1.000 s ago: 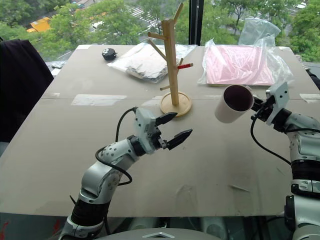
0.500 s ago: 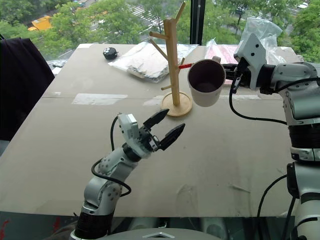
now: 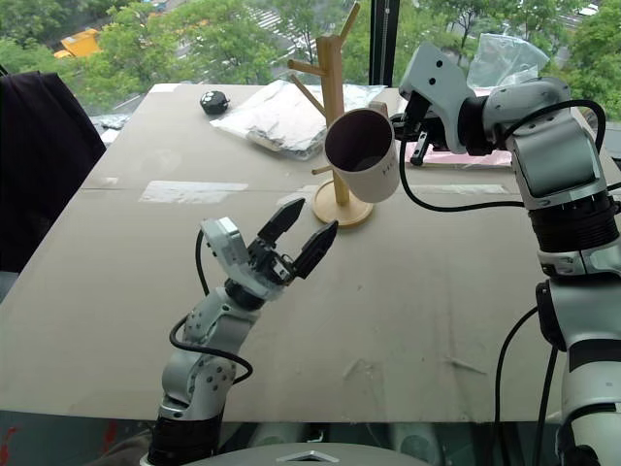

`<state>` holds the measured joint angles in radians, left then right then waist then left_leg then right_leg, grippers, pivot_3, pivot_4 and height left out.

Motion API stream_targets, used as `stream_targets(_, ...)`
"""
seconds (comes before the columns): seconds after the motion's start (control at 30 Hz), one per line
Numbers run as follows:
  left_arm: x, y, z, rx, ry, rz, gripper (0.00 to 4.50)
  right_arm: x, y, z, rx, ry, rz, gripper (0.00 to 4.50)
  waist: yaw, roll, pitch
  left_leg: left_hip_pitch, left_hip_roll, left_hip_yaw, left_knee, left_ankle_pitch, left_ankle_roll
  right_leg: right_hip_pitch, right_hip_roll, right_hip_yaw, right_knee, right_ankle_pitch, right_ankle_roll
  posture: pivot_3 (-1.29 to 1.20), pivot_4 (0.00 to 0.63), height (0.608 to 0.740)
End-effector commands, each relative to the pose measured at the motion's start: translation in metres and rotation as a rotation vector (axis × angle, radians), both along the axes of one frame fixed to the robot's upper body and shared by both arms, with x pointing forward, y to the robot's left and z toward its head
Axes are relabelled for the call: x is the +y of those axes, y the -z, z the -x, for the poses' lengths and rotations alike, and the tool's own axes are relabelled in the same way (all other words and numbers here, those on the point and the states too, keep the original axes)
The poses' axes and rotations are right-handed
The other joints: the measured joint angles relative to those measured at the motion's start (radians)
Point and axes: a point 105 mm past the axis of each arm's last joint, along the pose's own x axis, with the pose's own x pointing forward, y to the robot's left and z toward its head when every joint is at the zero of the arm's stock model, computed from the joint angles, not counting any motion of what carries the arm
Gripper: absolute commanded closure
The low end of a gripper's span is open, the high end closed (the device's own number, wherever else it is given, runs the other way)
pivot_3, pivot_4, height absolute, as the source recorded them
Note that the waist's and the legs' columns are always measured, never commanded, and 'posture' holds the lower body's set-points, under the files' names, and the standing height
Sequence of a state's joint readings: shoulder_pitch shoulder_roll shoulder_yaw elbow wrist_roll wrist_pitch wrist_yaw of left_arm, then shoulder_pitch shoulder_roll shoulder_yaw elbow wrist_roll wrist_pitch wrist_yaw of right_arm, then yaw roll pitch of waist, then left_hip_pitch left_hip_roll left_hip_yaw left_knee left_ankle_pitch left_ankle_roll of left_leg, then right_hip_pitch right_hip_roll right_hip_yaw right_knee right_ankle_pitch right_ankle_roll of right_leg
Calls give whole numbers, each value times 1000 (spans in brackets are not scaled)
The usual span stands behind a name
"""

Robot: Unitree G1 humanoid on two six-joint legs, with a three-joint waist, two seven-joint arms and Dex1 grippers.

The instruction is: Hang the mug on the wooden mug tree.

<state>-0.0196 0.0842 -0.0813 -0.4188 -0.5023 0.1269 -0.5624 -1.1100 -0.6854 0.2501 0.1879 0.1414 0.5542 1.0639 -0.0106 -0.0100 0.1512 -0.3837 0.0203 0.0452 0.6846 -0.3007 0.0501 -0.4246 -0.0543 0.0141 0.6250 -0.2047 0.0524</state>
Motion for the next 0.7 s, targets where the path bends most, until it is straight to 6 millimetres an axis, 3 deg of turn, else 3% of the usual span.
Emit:
stream_targets(0.03,5,-8,2,-55,-45,-4,0,5,-17,-1,-55,-15,16,4465,-1,0,0,0,0,0,0,0,0,0,0,0,0,0,0,0,150,740)
stream_targets(0.33,2,-6,3,-83,-65,-40,0,0,-13,-6,-27,-5,74,4465,-1,0,0,0,0,0,0,0,0,-1,0,0,0,0,0,0,150,740)
stream_targets(0.7,4,-9,3,-109,-80,-33,0,20,-20,-15,-93,-28,132,4465,-2,0,0,-1,0,0,-1,0,0,-2,0,0,1,0,0,0,150,740)
